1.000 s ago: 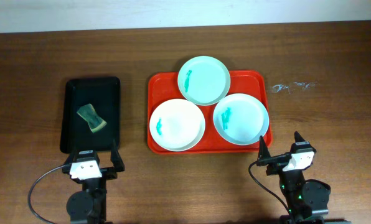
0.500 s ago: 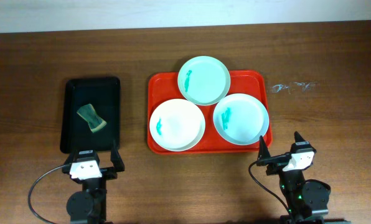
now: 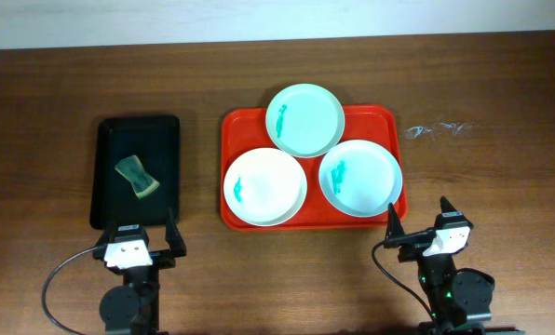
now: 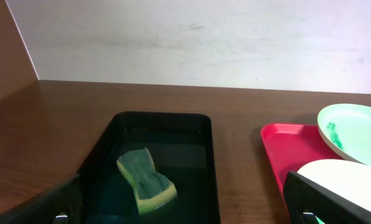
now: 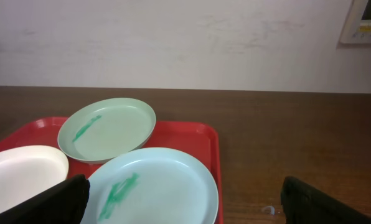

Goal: Clean dirty plates on tray and stack at the side

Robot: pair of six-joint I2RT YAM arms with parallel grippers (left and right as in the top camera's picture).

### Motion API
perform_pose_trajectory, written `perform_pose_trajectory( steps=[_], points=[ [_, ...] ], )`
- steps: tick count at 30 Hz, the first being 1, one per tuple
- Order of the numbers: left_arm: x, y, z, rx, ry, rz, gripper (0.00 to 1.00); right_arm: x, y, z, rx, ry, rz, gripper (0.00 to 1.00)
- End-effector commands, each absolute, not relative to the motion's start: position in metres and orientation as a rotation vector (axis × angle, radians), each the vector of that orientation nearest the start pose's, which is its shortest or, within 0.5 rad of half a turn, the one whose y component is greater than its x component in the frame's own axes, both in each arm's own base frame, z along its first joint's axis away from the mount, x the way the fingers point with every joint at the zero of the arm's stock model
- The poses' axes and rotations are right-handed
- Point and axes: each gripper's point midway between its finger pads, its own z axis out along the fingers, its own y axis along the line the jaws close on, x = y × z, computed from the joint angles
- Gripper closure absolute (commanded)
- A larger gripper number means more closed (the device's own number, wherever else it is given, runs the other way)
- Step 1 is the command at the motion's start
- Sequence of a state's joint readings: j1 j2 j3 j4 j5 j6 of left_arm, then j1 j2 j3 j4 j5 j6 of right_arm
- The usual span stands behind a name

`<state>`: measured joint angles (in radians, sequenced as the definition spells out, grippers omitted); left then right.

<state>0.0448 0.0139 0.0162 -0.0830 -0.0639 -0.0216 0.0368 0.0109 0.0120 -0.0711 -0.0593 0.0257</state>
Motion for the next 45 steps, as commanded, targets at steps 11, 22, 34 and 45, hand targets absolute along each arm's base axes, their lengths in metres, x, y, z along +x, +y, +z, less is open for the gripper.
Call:
perform_pose_trajectory(
  steps=[11, 22, 34, 45],
  points=[
    [0.245, 0.015, 0.157, -0.069, 1.648, 0.063, 0.01, 0.246, 0.016, 0.156, -0.036, 1.647, 0.087, 0.01],
    [0.246, 0.006, 0.164, -0.066, 1.619, -0.017, 0.01, 0.246, 0.016, 0.156, -0.036, 1.647, 0.087, 0.02],
    [0.17, -0.072, 0.36, 0.236, 0.968, -0.546, 0.01, 0.246, 0.016, 0.156, -0.036, 1.647, 0.087, 0.01],
    [0.307, 0.003, 0.34, -0.204, 2.04, -0.122, 0.01, 0.246, 0.016, 0.156, -0.037, 1.647, 0.087, 0.02]
  ],
)
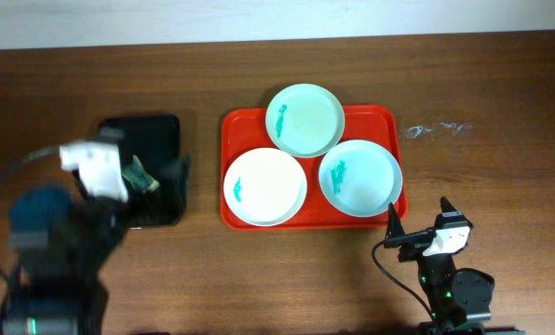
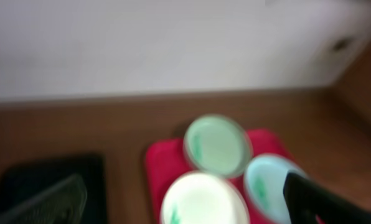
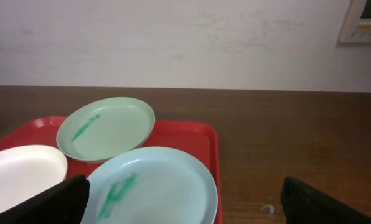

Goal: Clean dirty plates on tray and stack at the side
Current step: 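Move the left gripper to the sponge and grasp it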

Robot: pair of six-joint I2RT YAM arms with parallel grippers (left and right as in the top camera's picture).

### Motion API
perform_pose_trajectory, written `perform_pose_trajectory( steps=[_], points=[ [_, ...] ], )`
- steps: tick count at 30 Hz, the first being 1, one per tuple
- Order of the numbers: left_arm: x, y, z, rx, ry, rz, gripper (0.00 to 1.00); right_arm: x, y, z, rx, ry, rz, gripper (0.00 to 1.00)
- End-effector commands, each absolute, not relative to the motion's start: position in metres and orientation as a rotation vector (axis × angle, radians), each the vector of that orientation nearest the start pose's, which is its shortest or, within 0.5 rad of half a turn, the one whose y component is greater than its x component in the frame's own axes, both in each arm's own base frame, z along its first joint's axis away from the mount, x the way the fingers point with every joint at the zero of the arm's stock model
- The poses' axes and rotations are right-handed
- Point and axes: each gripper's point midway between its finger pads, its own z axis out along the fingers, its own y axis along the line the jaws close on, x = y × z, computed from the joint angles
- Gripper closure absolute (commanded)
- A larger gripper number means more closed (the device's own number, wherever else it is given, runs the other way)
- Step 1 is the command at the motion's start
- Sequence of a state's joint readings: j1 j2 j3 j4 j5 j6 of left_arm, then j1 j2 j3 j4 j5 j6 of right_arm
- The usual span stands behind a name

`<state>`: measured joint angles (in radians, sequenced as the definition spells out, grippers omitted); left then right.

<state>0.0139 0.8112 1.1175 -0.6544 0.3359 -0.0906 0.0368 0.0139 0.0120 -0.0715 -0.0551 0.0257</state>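
Three plates smeared with green lie on the red tray [image 1: 389, 116]: a green plate [image 1: 304, 119] at the back, a white plate [image 1: 264, 186] front left, a light blue plate [image 1: 359, 177] front right. A green-and-yellow sponge [image 1: 140, 177] lies in the black tray [image 1: 156, 126], partly covered by my left arm. My left gripper [image 1: 147, 156] hangs open and blurred above the black tray; its own view [image 2: 185, 202] is blurred and faces the plates. At the front right, my right gripper [image 1: 419, 220] rests open, with the blue plate [image 3: 151, 186] just ahead of it.
Smeared droplets [image 1: 436, 128] mark the wooden table to the right of the red tray. A white wall [image 3: 173, 43] runs along the back edge of the table.
My left arm has risen from its resting place at the front left and now hangs over the black tray, turned toward the plates. The right arm, plates and sponge have not moved.
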Motion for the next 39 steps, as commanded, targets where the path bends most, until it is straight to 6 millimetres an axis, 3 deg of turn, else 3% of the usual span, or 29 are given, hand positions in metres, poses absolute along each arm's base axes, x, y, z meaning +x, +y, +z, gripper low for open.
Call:
perform_pose_trajectory(
  steps=[1, 3, 6, 9, 11, 13, 16, 18, 21, 22, 23, 27, 29, 32, 33, 34, 35, 36, 37, 38, 39],
  points=[
    [0.312, 0.035, 0.319, -0.475, 2.105, 0.006, 0.01, 0.246, 0.016, 0.156, -0.036, 1.647, 0.087, 0.01],
    [0.323, 0.057, 0.282, -0.707, 2.169, 0.118, 0.01, 0.246, 0.016, 0.156, -0.037, 1.647, 0.087, 0.01],
    [0.347, 0.064, 0.227, -0.748, 2.326, 0.193, 0.01, 0.246, 0.016, 0.156, -0.036, 1.647, 0.087, 0.02],
    [0.363, 0.09, 0.17, -0.935, 2.409, 0.246, 0.01, 0.246, 0.016, 0.156, -0.036, 1.647, 0.087, 0.02],
    [0.37, 0.101, 0.138, -1.068, 2.431, 0.21, 0.01, 0.246, 0.016, 0.156, -0.036, 1.647, 0.087, 0.02],
    [0.374, 0.096, 0.11, -1.103, 2.509, 0.114, 0.01, 0.246, 0.016, 0.156, -0.037, 1.647, 0.087, 0.02],
    [0.383, 0.103, 0.083, -1.135, 2.533, 0.107, 0.01, 0.246, 0.016, 0.156, -0.036, 1.648, 0.087, 0.02],
    [0.396, 0.1, 0.062, -1.134, 2.55, 0.061, 0.1, 0.246, 0.016, 0.156, -0.036, 1.647, 0.087, 0.02],
    [0.406, 0.099, 0.032, -1.132, 2.575, 0.048, 0.06, 0.246, 0.016, 0.156, -0.036, 1.647, 0.087, 0.02],
    [0.409, 0.101, 0.023, -1.139, 2.576, 0.054, 0.14, 0.246, 0.016, 0.156, -0.036, 1.647, 0.087, 0.02],
    [0.411, 0.103, 0.016, -1.142, 2.575, 0.054, 0.21, 0.246, 0.016, 0.156, -0.036, 1.647, 0.087, 0.02],
    [0.421, 0.106, -0.001, -1.137, 2.559, 0.051, 0.22, 0.246, 0.016, 0.156, -0.036, 1.647, 0.087, 0.02],
    [0.425, 0.111, 0.0, -1.134, 2.536, 0.072, 0.34, 0.246, 0.016, 0.156, -0.036, 1.647, 0.087, 0.02],
    [0.425, 0.111, -0.001, -1.134, 2.535, 0.076, 0.74, 0.246, 0.016, 0.156, -0.037, 1.647, 0.087, 0.02],
    [0.425, 0.111, -0.002, -1.135, 2.538, 0.077, 0.92, 0.246, 0.016, 0.156, -0.036, 1.648, 0.087, 0.01],
    [0.424, 0.111, -0.003, -1.136, 2.544, 0.079, 1.0, 0.246, 0.016, 0.156, -0.036, 1.647, 0.087, 0.02],
    [0.422, 0.11, -0.003, -1.139, 2.551, 0.081, 1.0, 0.246, 0.016, 0.156, -0.036, 1.647, 0.087, 0.02],
    [0.418, 0.11, -0.005, -1.144, 2.566, 0.085, 0.76, 0.246, 0.016, 0.156, -0.036, 1.647, 0.087, 0.02],
    [0.412, 0.106, -0.007, -1.116, 2.612, 0.085, 0.18, 0.246, 0.016, 0.156, -0.036, 1.647, 0.087, 0.02],
    [0.406, 0.095, -0.01, -1.06, 2.686, 0.024, 0.01, 0.246, 0.016, 0.156, -0.036, 1.648, 0.087, 0.02],
    [0.398, 0.082, -0.013, -1.045, 2.749, -0.053, 0.01, 0.246, 0.016, 0.156, -0.036, 1.648, 0.087, 0.02]
  ],
)
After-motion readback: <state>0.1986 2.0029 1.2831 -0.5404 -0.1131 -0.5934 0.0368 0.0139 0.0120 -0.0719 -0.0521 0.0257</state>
